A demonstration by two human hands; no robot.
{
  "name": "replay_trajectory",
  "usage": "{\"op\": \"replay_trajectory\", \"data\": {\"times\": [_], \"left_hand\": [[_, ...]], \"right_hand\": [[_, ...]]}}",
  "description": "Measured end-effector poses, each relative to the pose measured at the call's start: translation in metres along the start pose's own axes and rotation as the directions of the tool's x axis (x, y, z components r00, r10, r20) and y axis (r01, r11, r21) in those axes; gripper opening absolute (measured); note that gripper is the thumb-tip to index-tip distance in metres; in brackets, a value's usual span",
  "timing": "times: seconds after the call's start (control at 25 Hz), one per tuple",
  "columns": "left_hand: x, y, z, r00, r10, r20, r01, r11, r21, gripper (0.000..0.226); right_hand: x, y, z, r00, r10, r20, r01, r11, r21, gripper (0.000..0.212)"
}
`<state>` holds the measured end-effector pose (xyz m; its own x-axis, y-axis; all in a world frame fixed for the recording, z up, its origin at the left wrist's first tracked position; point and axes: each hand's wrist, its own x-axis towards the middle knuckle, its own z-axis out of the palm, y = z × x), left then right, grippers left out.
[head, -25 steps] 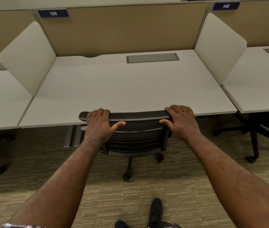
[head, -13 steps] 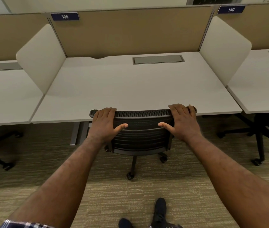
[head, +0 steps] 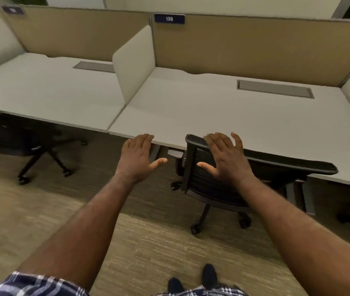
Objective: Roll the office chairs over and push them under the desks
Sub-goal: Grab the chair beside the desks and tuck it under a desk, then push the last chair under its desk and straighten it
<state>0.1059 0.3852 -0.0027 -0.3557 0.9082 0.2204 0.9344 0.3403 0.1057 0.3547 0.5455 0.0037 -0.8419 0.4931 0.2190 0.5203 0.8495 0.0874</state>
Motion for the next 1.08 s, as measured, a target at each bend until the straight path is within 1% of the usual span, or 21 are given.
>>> {"op": "replay_trajectory", "data": {"times": [0.12, 0.24, 0.4, 0.56, 0.68, 0.84, 1.08], "left_hand": [[-0.020, -0.032, -0.005, 0.994, -0.112, -0.004, 0.112, 0.993, 0.030, 0.091], [-0.042, -0.059, -0.009, 0.969, -0.247, -0.027, 0.248, 0.968, 0.043, 0.098], [-0.073, -0.091, -0.017, 0.907, -0.415, -0.069, 0.419, 0.906, 0.058, 0.100], [-0.109, -0.119, -0.025, 0.836, -0.540, -0.097, 0.546, 0.836, 0.051, 0.098], [-0.142, -0.153, -0.026, 0.755, -0.645, -0.119, 0.651, 0.758, 0.027, 0.099], [-0.186, -0.217, -0.020, 0.658, -0.748, -0.091, 0.751, 0.660, 0.011, 0.098], [-0.241, -0.338, -0.015, 0.585, -0.810, -0.038, 0.810, 0.586, 0.001, 0.098]], "right_hand": [[0.033, -0.034, 0.012, 0.987, -0.158, 0.018, 0.158, 0.987, 0.015, 0.080], [0.067, -0.060, 0.025, 0.961, -0.274, 0.035, 0.273, 0.961, 0.037, 0.080], [0.113, -0.097, 0.038, 0.902, -0.433, 0.004, 0.431, 0.899, 0.074, 0.081], [0.152, -0.149, 0.049, 0.839, -0.544, -0.003, 0.540, 0.833, 0.121, 0.082], [0.181, -0.204, 0.062, 0.775, -0.632, 0.003, 0.621, 0.762, 0.181, 0.082], [0.219, -0.289, 0.082, 0.700, -0.714, 0.004, 0.697, 0.684, 0.216, 0.083], [0.276, -0.441, 0.110, 0.613, -0.788, 0.049, 0.758, 0.605, 0.245, 0.086]]}}
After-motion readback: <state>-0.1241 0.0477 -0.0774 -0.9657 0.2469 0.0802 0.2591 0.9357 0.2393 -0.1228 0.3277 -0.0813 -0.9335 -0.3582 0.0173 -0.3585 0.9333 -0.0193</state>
